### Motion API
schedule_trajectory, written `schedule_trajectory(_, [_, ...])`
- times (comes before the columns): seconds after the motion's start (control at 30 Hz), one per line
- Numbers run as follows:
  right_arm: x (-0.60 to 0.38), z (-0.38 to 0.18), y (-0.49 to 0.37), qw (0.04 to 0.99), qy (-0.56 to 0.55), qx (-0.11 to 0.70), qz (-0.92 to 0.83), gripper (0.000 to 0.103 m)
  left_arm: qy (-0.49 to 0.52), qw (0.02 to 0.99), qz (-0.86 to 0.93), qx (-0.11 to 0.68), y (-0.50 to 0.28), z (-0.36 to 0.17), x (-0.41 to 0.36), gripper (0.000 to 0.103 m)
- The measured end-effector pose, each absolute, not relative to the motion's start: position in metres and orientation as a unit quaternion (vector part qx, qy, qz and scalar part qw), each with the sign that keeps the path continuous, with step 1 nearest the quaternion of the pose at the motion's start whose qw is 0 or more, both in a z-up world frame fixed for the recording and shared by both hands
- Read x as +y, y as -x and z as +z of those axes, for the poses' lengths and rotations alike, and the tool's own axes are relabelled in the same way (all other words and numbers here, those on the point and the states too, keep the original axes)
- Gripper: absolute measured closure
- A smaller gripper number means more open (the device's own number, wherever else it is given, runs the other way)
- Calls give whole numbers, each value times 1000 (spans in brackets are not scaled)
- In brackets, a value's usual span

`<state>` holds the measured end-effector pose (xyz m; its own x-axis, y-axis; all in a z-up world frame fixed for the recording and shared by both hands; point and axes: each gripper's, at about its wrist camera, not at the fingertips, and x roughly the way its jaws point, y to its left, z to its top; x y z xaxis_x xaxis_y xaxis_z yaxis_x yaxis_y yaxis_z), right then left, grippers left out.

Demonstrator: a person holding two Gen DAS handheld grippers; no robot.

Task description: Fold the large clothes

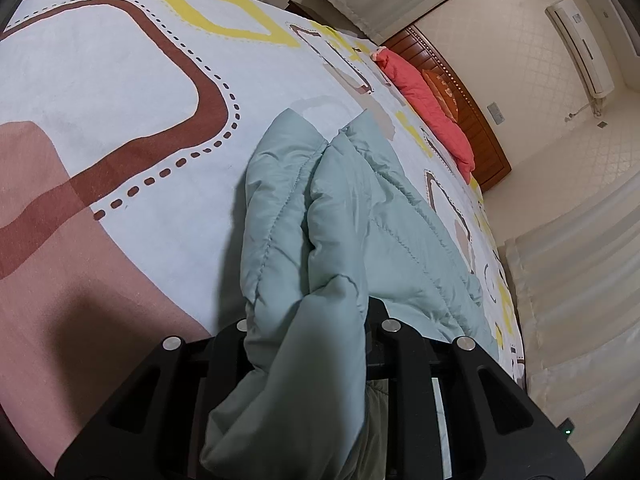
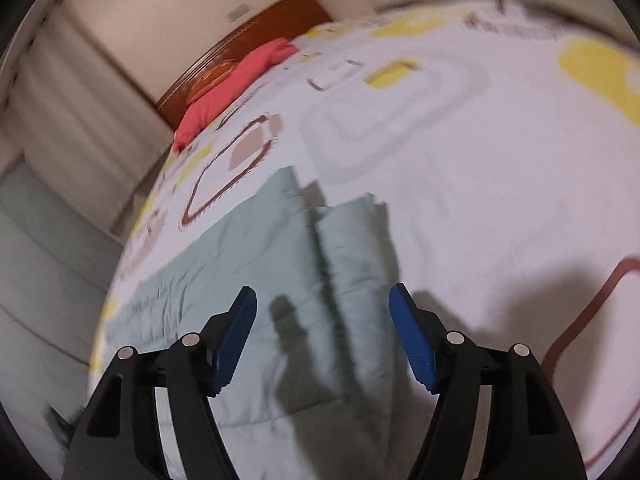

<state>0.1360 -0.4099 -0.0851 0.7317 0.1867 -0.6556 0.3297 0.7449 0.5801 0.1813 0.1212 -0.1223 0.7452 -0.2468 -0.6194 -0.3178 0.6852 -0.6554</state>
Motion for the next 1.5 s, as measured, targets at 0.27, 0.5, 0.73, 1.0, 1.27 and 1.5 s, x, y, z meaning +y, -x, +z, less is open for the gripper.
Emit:
schedule_trajectory(0.27, [-419,-116,-145,827,-439,352,17,33,395,846,23,357,-181,-126,121,78])
schedule_trajectory(0.5, [-414,-119,-138,836,-414,360,22,57,395,846,25,356,-181,-128,121,77])
schedule_trajectory(0.73, [-415,-124,-136,834,-419,359,32,69,375,862,20,340,-178,-116,115,84])
schedule_trajectory(1.0, [-418,-127,-129,829,-431,354,35,75,338,891,0,305,-175,-78,92,86])
schedule_trajectory(1.27, [-420,-130,-124,826,-438,352,38,78,292,912,-25,286,-177,-50,60,86])
schedule_trajectory(1.5, [-424,-130,-123,821,-448,351,41,76,282,915,-24,286,-180,-47,54,86])
